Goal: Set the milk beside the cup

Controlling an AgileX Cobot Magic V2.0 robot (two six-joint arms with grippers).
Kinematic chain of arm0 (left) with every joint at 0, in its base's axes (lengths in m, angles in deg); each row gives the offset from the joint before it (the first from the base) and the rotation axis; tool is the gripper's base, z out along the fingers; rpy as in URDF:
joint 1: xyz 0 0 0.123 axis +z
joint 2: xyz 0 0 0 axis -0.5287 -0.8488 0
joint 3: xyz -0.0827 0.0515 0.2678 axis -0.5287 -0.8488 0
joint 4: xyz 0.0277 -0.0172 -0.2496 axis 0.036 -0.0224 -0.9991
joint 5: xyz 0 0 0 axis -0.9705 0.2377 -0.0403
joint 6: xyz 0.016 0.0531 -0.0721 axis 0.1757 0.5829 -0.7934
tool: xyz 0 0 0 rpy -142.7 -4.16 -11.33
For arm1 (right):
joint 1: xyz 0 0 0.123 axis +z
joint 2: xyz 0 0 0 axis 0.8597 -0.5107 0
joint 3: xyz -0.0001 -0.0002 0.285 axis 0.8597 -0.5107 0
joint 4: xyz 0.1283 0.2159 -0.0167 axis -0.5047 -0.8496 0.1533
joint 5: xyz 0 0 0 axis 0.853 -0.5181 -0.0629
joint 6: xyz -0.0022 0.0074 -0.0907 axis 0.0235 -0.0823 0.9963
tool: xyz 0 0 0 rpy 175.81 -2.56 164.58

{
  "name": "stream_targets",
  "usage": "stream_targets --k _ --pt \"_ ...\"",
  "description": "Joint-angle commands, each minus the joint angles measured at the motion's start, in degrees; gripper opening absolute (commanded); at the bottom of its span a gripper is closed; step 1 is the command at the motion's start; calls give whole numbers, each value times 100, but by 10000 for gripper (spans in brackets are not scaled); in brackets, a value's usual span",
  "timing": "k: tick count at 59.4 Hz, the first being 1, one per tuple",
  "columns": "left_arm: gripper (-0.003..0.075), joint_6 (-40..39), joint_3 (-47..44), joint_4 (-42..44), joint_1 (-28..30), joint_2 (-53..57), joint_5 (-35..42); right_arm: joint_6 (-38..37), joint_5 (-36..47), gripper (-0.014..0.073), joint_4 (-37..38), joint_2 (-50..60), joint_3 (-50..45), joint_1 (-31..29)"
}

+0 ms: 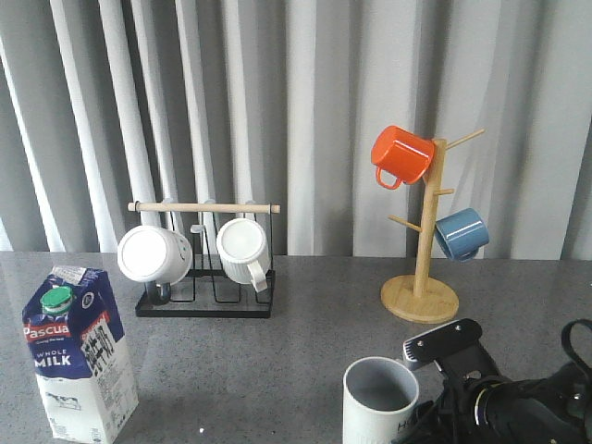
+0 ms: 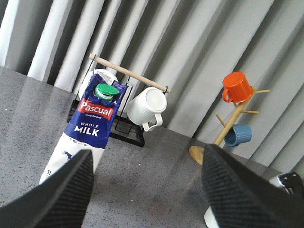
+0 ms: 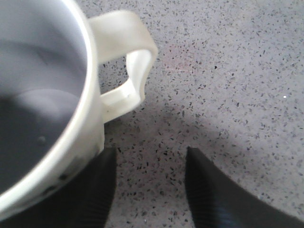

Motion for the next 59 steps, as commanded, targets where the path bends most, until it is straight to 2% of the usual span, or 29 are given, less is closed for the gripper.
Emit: stream_targets --k 1,10,26,32,43,52,59 --pt "482 9 173 -35 15 -106 363 40 183 432 11 466 174 2" --pt "482 9 173 -35 15 -106 363 40 -141 435 97 1149 174 2" --pt "482 9 173 -35 15 -106 370 76 -1481 410 53 3044 174 2" --pt "482 9 173 -35 15 -106 365 457 -1780 322 -10 3902 -40 2" --pt "482 94 173 -35 15 -106 366 865 -1804 -10 -742 5594 -1268 2" --pt "482 330 322 -35 15 -344 283 1004 -1729 -10 -1027 6599 -2443 2" --pt "483 1040 1015 -35 15 -1072 -201 978 -1724 -10 -1209 7005 -2913 2"
